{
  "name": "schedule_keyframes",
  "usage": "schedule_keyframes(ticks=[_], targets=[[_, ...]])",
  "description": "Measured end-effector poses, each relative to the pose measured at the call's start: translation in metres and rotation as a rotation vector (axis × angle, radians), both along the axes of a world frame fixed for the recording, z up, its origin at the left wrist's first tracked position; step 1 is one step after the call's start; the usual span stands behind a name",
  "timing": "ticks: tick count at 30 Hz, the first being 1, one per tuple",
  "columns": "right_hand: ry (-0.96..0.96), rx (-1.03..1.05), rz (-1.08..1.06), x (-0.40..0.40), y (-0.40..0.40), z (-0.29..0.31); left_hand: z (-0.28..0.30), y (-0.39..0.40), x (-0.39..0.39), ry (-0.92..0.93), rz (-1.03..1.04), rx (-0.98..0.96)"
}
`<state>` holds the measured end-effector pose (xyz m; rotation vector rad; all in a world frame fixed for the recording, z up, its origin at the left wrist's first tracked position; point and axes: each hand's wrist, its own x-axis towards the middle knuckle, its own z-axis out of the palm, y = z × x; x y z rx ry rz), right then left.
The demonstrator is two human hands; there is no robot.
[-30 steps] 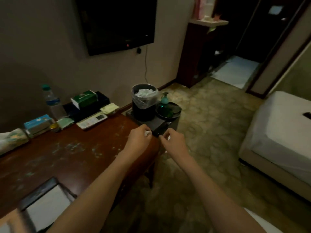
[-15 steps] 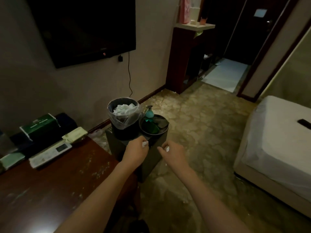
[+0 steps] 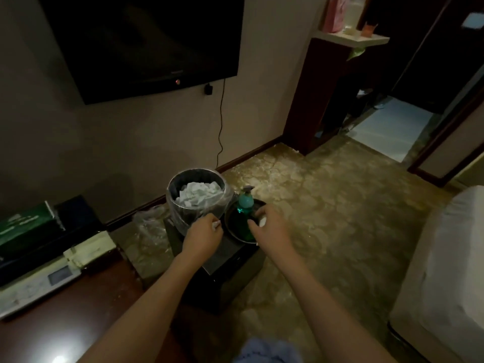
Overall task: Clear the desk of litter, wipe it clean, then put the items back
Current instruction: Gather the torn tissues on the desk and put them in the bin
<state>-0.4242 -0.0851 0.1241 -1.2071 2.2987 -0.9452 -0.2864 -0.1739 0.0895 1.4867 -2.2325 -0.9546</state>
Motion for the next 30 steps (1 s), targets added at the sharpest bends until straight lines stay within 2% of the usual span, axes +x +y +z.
schedule_keyframes(ticks=[4, 10, 15, 21, 27, 30], targets=[[-0.078, 0.017, 0.039, -0.019, -0.058, -0.028, -0.025, -0.043, -0.011, 0.043, 0.131, 0.089], [-0.288, 0.082, 0.214, -0.055, -0.170, -0.065, -0.053, -0.121, -0.034, 0.052, 0.349, 0.208], [-0.307, 0.203, 0.288, -0.096, -0.244, -0.093, -0.062, -0.188, -0.062, 0.096, 0.572, 0.269], [-0.298, 0.321, 0.411, -0.121, -0.309, -0.123, -0.103, -0.237, -0.085, 0.199, 0.785, 0.380], [-0.248, 0.312, 0.523, -0.108, -0.345, -0.147, -0.129, -0.235, -0.099, 0.023, 0.740, 0.414], [-0.208, 0.264, 0.560, -0.094, -0.354, -0.155, -0.134, -0.220, -0.094, -0.103, 0.778, 0.183]])
